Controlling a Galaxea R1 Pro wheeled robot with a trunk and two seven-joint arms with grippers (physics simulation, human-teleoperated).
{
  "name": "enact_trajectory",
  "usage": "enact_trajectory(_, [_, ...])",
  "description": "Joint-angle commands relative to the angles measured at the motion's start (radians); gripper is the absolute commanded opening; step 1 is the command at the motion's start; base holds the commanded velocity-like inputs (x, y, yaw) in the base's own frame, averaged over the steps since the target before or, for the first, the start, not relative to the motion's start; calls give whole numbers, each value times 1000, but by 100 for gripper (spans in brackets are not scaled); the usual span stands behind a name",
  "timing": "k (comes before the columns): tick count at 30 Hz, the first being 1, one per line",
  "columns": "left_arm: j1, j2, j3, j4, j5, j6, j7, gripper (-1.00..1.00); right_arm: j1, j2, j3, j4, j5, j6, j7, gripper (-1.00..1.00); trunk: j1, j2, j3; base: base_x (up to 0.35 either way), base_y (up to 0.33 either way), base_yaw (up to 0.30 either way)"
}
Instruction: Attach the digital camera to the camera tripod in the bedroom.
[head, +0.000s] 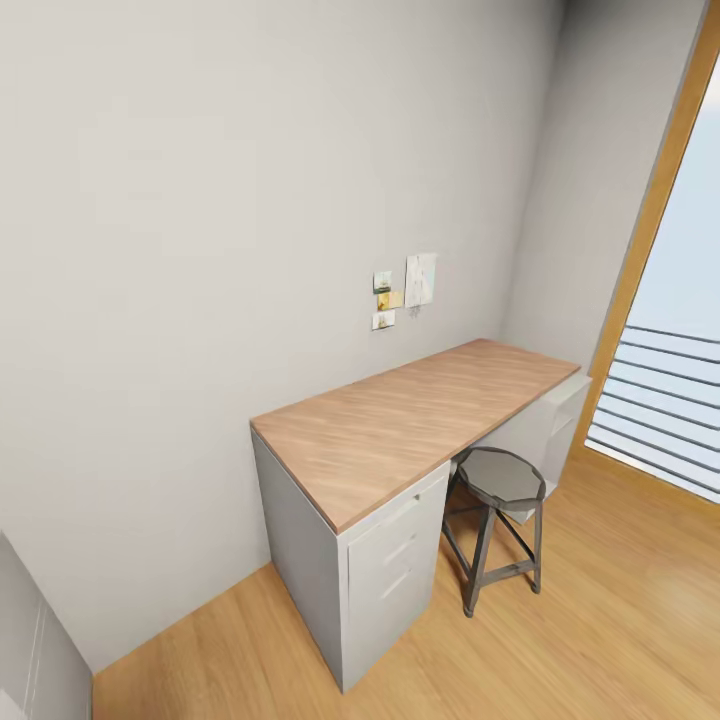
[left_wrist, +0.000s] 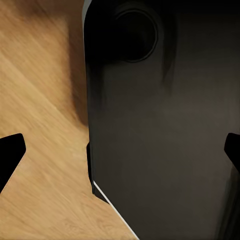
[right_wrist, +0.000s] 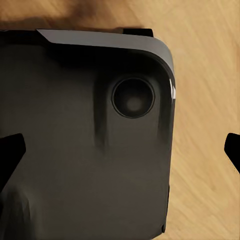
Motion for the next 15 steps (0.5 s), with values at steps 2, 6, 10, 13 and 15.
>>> enact_trajectory(2, [0, 0, 0, -1, 0, -2, 0, 100, 0, 0, 0, 0, 0, -1, 1, 100, 0, 0, -1, 0, 0, 0])
enact_trajectory(6, [0, 0, 0, -1, 0, -2, 0, 100, 0, 0, 0, 0, 0, -1, 1, 100, 0, 0, -1, 0, 0, 0])
enact_trajectory(10, [0, 0, 0, -1, 0, -2, 0, 100, 0, 0, 0, 0, 0, -1, 1, 100, 0, 0, -1, 0, 0, 0])
enact_trajectory(13, [0, 0, 0, -1, 0, -2, 0, 100, 0, 0, 0, 0, 0, -1, 1, 100, 0, 0, -1, 0, 0, 0])
enact_trajectory(15, [0, 0, 0, -1, 0, -2, 0, 100, 0, 0, 0, 0, 0, -1, 1, 100, 0, 0, -1, 0, 0, 0])
